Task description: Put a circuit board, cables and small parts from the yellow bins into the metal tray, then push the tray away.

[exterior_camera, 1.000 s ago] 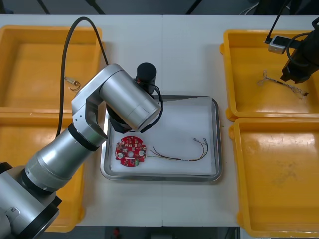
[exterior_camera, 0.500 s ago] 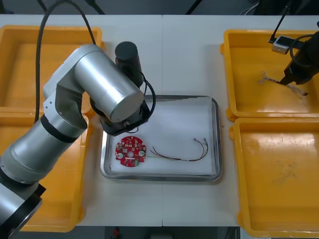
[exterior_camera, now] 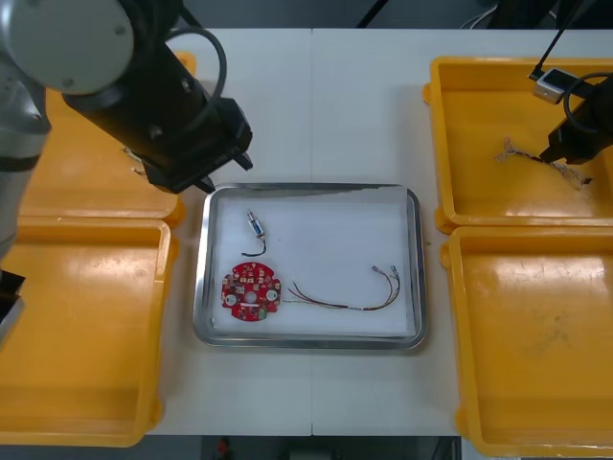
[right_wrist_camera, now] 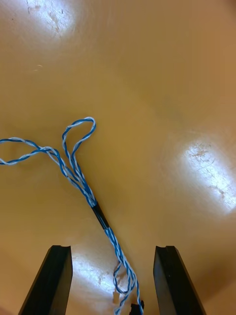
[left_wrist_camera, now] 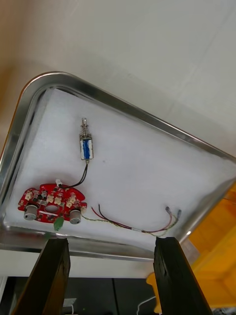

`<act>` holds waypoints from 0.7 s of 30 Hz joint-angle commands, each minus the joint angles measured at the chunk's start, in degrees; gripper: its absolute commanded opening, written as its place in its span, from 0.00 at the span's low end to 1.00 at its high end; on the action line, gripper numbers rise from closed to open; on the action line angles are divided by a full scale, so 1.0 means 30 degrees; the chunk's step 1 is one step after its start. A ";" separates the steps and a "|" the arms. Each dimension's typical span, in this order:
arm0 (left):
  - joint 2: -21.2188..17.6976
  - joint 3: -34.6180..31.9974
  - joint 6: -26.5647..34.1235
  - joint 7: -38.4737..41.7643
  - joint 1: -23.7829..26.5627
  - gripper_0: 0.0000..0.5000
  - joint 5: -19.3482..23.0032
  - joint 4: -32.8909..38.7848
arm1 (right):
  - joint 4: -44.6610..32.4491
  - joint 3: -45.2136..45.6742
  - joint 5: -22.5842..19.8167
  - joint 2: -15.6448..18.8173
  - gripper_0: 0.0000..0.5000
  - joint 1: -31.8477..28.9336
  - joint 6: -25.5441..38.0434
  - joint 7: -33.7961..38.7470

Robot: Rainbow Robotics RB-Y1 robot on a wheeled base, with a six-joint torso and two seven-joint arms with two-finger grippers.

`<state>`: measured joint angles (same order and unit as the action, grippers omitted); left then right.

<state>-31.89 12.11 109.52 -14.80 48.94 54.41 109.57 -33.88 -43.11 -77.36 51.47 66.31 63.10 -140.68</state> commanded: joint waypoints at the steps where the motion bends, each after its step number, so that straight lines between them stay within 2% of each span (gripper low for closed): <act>1: -0.2054 -0.1400 0.0161 0.3821 0.2056 1.00 0.2372 -0.0457 | 0.0218 0.0514 -0.0171 -0.0400 0.96 0.0425 -0.0527 -0.0889; 6: -0.3636 -0.2220 0.0161 0.4202 0.3257 1.00 0.4218 -0.2860 | 0.0247 0.0104 -0.0025 -0.0517 0.96 0.0396 -0.0790 -0.2061; 10: -0.4720 -0.2660 0.0161 0.4260 0.4019 1.00 0.5097 -0.5379 | 0.0950 -0.0863 -0.1226 -0.0517 0.96 0.0396 -0.1406 -0.3233; 14: -0.5423 -0.2660 0.0161 0.4319 0.4166 1.00 0.5009 -0.7049 | 0.1595 -0.1654 -0.2456 -0.0546 0.96 0.0396 -0.1874 -0.4083; 21: -0.6654 -0.1517 0.0057 0.3821 0.4166 1.00 0.3427 -0.8983 | 0.2093 -0.1859 -0.2222 -0.0810 0.96 0.0396 -0.1962 -0.4112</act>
<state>-47.71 5.73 109.60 0.35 58.60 66.50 83.70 -28.87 -48.60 -84.30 49.80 66.31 57.81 -151.50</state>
